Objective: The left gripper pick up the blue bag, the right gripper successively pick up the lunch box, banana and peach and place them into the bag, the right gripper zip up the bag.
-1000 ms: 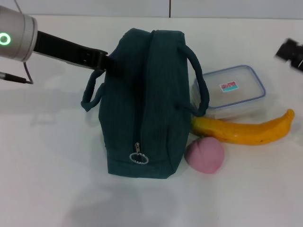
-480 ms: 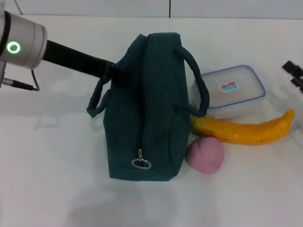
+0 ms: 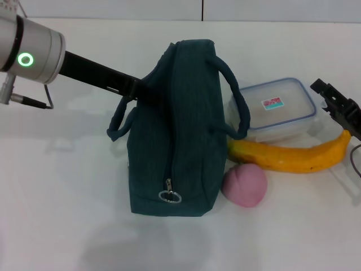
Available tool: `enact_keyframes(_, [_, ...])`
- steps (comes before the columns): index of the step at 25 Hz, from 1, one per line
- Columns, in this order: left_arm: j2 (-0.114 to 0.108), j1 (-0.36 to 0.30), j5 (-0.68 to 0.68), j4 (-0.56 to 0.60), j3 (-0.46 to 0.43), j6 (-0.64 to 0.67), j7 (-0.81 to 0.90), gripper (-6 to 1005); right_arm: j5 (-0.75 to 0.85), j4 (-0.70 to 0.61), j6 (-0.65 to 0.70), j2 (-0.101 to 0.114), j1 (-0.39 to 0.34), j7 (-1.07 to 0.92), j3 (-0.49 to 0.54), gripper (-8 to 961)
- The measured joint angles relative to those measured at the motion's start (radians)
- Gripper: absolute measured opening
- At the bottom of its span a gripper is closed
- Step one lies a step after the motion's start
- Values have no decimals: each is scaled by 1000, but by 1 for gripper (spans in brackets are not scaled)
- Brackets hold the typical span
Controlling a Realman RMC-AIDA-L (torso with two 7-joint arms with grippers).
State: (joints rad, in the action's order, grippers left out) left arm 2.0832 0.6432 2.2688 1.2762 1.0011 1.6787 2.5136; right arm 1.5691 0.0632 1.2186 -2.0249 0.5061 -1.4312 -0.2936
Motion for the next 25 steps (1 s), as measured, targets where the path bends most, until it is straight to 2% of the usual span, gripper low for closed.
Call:
enact_keyframes(15, [1, 2, 0, 2, 33, -8, -4, 36, 5, 7, -74, -3, 50, -22, -2, 849])
enact_keyframes(25, [1, 3, 0, 1, 45, -12, -4, 36, 8, 12, -62, -3, 62, -22, -12, 841])
